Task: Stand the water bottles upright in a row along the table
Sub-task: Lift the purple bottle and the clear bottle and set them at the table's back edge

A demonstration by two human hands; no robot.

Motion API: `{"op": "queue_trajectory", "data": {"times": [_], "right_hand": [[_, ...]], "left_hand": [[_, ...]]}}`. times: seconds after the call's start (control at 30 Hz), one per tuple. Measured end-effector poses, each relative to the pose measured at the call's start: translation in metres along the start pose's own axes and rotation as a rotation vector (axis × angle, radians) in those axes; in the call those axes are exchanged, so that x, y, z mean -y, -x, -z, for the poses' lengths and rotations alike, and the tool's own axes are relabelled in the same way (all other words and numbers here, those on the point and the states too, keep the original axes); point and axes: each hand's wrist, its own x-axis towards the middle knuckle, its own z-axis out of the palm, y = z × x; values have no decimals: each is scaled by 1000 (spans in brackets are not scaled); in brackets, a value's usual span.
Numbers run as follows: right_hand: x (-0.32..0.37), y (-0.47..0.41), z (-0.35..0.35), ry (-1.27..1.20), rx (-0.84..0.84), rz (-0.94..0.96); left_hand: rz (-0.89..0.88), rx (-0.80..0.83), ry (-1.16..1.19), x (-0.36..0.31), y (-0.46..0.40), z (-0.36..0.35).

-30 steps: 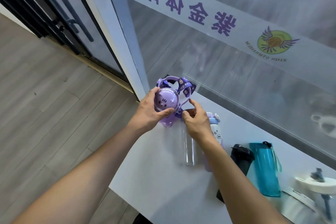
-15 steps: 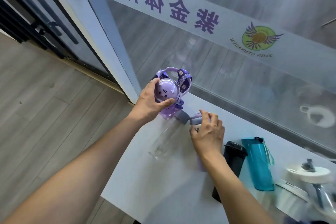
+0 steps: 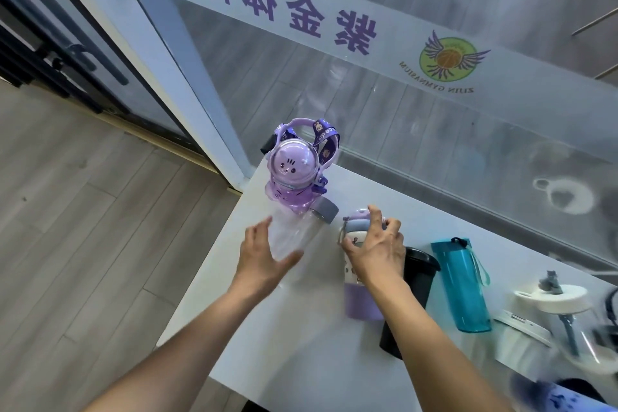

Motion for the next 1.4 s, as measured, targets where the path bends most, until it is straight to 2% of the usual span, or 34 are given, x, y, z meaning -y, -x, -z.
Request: {"op": "queue_trajectory", "data": {"times": [0.1, 0.4, 0.5, 0.63, 0.7, 0.87, 1.0, 1.23, 1.4], "right_hand": [[-7, 20, -6, -37, -1, -19], [-23, 52, -16, -18, 10, -68], [-22, 50, -17, 98, -57, -34], [-13, 37, -17, 76, -133, 112], [-5, 25, -13, 122, -82, 157], [18, -10, -5, 208, 133, 189], [29, -31, -3, 250, 263, 135], [43, -43, -5, 145, 313, 83], [54, -49, -13, -47, 422, -54]], "left_hand": [[-74, 85, -80, 19, 24, -21], [-120, 136, -163, 25, 55, -25], [-145, -14, -95, 5, 40, -12], [-390, -288, -33, -58, -9, 31], [-463, -298, -69, -91, -32, 50], [-471, -126, -292, -109, -73, 57], [-465, -193, -310, -109, -83, 50], [-409, -228, -342, -121, -89, 45], [-417, -236, -349, -118, -89, 46]]}}
